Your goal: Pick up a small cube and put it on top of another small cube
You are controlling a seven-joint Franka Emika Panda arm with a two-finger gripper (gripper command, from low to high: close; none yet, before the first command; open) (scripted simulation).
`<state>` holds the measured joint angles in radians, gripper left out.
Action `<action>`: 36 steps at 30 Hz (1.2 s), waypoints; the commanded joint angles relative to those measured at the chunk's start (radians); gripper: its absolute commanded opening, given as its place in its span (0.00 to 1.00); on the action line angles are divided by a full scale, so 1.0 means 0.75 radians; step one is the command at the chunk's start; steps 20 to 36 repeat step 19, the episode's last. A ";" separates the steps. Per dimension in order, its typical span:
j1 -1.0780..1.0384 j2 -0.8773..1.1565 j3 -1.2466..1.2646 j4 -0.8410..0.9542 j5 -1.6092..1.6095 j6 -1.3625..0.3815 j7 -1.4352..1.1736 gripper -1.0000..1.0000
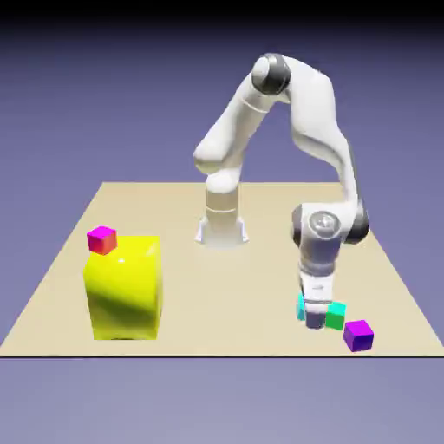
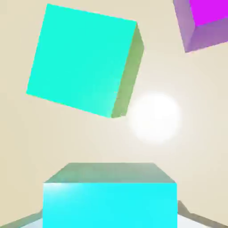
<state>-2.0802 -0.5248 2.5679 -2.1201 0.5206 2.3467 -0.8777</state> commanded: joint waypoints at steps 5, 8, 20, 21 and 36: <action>-0.162 0.068 0.232 0.189 -0.224 0.009 -0.290 0.00; -0.237 0.082 0.327 0.214 -0.304 0.027 -0.427 0.00; -0.237 0.082 0.327 0.214 -0.304 0.027 -0.427 1.00; -0.237 0.082 0.327 0.214 -0.304 0.027 -0.427 1.00; -0.237 0.082 0.327 0.214 -0.304 0.027 -0.427 1.00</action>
